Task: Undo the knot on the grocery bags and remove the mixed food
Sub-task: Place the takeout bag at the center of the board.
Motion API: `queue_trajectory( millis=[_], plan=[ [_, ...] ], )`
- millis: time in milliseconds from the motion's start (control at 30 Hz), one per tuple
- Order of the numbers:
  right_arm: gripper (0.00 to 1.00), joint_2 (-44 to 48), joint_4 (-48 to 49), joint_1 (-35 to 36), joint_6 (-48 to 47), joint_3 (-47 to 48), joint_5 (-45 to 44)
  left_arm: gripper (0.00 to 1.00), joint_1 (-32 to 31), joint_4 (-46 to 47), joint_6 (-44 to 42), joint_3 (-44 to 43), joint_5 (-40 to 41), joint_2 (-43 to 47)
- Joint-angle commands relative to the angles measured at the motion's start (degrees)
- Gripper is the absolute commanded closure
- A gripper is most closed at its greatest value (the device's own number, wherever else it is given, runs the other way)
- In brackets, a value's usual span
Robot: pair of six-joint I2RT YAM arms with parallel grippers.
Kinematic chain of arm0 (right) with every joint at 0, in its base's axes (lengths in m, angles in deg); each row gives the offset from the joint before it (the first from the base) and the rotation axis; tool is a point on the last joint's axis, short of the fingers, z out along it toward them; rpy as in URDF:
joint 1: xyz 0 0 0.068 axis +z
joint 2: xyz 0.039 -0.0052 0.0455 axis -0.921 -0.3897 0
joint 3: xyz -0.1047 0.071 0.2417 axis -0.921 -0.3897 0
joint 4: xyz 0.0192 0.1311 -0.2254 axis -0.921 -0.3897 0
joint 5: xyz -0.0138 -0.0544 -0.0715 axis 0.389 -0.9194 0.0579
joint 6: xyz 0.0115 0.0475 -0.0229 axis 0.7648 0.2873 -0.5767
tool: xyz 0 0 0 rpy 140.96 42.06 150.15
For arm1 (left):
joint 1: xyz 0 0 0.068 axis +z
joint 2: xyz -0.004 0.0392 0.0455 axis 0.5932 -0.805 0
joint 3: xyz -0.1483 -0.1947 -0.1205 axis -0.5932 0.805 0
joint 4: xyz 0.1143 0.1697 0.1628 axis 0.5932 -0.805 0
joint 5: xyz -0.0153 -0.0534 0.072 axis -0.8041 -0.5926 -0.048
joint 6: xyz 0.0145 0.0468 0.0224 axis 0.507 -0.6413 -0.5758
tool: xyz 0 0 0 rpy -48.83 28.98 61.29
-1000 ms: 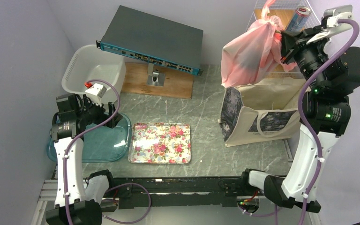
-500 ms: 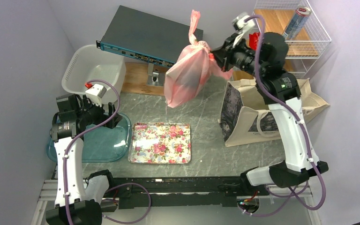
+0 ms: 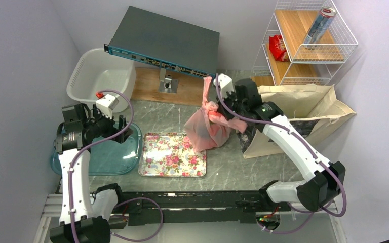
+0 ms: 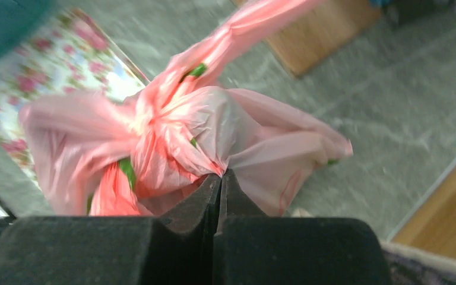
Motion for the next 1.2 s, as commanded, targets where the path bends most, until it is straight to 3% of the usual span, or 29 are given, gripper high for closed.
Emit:
queue_trajectory(
  millis=[0,133,367,467,667,767,900,967,1067,1167],
  plan=[
    [1.00,7.2,5.7,-1.1,-3.3,-6.1,-12.9,0.01,-0.2,-2.9,-6.6,-1.3,-5.3,1.1],
    [1.00,12.5,1.3,-4.0,-3.8,-10.8,-19.7,0.01,-2.8,-8.1,-15.1,0.5,-5.8,0.6],
    [1.00,19.4,-5.1,-16.9,-9.0,-16.0,-16.3,0.01,-17.7,-7.3,-25.1,7.5,1.0,0.5],
    [1.00,19.8,-7.9,-17.4,-9.7,-15.6,-13.2,0.01,-27.8,-5.5,-25.9,9.4,10.1,-1.3],
    [1.00,19.5,-15.6,-17.4,-14.5,-15.7,-1.3,0.01,-45.0,0.2,-24.5,14.6,19.8,-2.7],
    [1.00,19.4,-20.7,-17.3,-18.8,-16.4,3.9,0.01,-49.7,2.2,-23.9,15.4,22.2,-3.8],
    [1.00,20.9,-22.8,-17.3,-23.3,-17.5,7.8,0.01,-50.6,4.5,-21.3,12.5,17.6,-3.0],
    [0.86,21.0,-23.8,-16.9,-24.3,-17.0,11.9,0.01,-50.5,7.1,-19.8,10.2,13.5,-2.0],
    [0.55,19.1,-28.7,-15.3,-27.4,-15.0,17.8,0.01,-50.6,13.1,-14.5,6.7,8.3,-2.6],
    [0.41,17.6,-32.6,-14.8,-29.3,-12.6,20.2,0.01,-50.8,15.6,-9.3,-0.9,6.3,-7.9]
  ],
)
